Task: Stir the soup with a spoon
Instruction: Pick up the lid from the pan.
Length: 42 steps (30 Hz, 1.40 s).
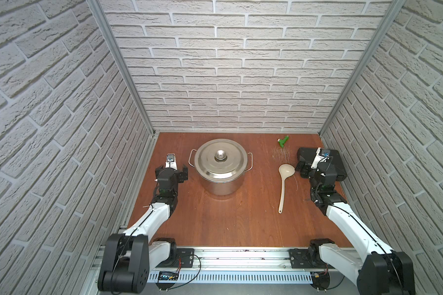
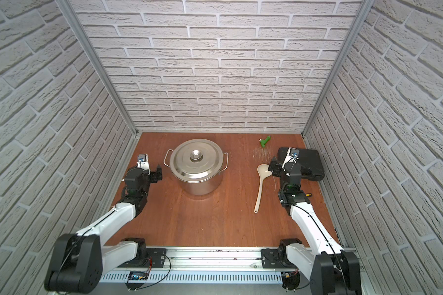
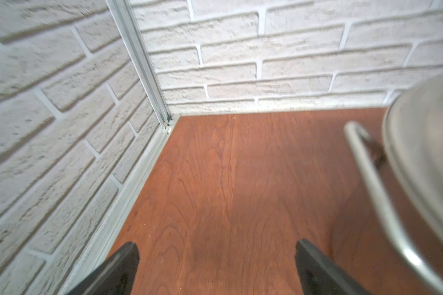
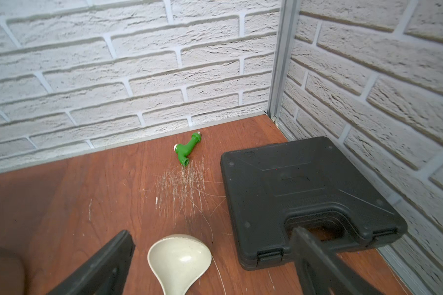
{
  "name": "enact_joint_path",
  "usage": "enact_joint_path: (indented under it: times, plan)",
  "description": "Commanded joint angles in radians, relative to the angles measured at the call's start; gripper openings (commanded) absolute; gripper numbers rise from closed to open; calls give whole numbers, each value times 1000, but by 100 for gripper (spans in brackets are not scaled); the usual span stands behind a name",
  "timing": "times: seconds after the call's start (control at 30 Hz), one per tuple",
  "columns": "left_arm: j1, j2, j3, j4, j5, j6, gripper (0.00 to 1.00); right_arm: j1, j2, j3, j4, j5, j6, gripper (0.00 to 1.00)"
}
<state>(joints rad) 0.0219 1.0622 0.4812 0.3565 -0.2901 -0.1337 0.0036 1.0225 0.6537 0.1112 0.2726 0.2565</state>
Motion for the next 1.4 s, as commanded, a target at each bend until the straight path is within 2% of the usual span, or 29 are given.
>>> enact_joint_path:
  times: [0.0, 0.07, 0.17, 0.27, 0.4, 0.47, 0.53, 0.7, 0.77, 0.93, 1.07, 1.2, 1.37]
  plan:
    - [7, -88, 143, -381, -166, -163, 98, -6, 45, 140, -401, -20, 179, 99]
    - [17, -119, 226, -502, -161, -231, 98, -7, 78, 223, -500, -72, 235, 99]
    - [21, -167, 308, -577, -54, -263, 98, -7, 108, 302, -557, -204, 300, 100]
    - [36, -205, 372, -647, -22, -397, 98, -3, 136, 355, -563, -340, 341, 82]
    - [95, -137, 489, -709, 334, -423, 98, 36, 182, 484, -670, -389, 346, 79]
    - [79, -49, 596, -809, 424, -443, 98, 72, 197, 550, -716, -380, 327, 79]
    - [32, 28, 698, -907, 462, -433, 98, 103, 215, 616, -765, -383, 301, 78]
    - [-142, 244, 980, -1156, 453, -372, 98, 178, 284, 785, -944, -446, 220, 70]
    - [-211, 333, 1091, -1255, 407, -340, 98, 216, 279, 807, -983, -432, 194, 70]
    - [-330, 519, 1267, -1377, 330, -330, 98, 285, 229, 796, -1005, -423, 165, 82]
    - [-421, 667, 1414, -1455, 229, -293, 98, 314, 205, 787, -1024, -419, 162, 85]
    - [-472, 793, 1548, -1538, 134, -275, 98, 322, 190, 782, -1030, -414, 161, 87]
    - [-477, 869, 1619, -1575, 76, -270, 96, 324, 194, 791, -1046, -419, 149, 88]
